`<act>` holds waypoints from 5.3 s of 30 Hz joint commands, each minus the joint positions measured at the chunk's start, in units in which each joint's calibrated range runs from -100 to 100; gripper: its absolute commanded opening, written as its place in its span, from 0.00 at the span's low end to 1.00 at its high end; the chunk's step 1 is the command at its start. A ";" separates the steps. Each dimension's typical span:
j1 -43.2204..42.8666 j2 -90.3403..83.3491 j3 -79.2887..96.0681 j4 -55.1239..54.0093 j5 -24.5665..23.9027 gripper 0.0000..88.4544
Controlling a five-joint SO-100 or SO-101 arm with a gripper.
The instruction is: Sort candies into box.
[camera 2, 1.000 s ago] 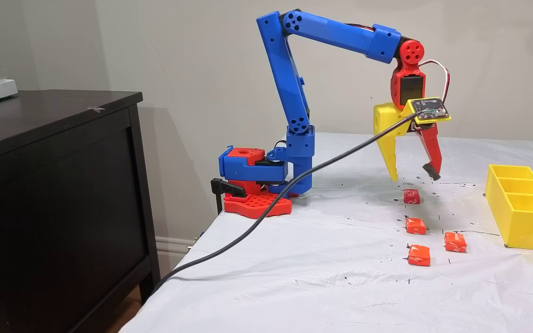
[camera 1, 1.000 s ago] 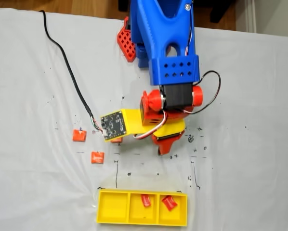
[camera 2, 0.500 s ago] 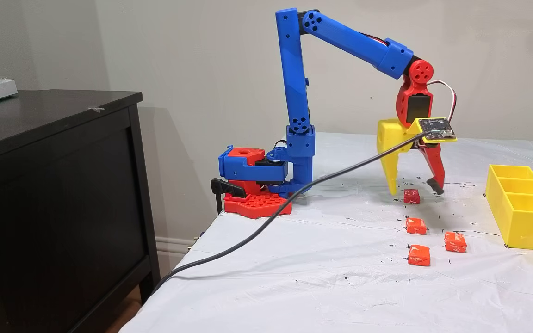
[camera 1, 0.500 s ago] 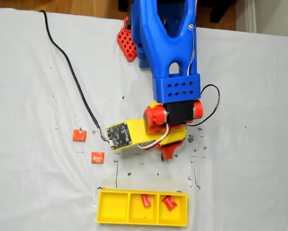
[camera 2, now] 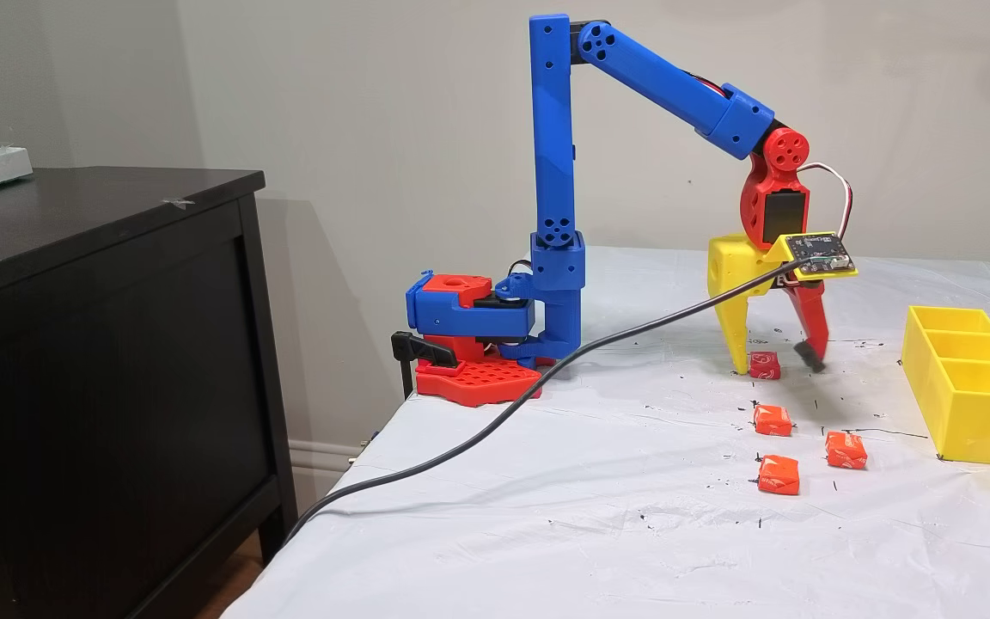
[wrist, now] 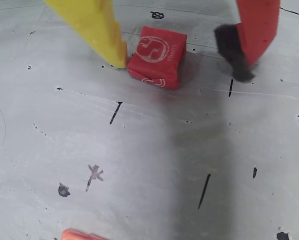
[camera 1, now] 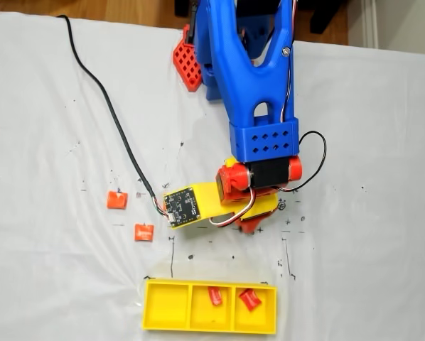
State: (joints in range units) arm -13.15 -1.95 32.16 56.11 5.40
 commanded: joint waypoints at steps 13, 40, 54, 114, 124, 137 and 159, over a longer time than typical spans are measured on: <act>4.91 -14.25 -10.09 4.92 0.44 0.00; 17.32 13.40 -56.52 13.52 0.39 0.00; 18.76 20.18 -63.53 15.48 0.05 0.00; 26.10 -13.24 -5.45 11.72 10.74 0.24; 25.92 -7.55 -7.08 10.24 10.65 0.32; 24.92 -3.23 -8.18 7.46 9.62 0.34; 23.75 3.05 -9.63 4.18 7.62 0.35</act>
State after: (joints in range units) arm 10.65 0.93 26.18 60.79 13.21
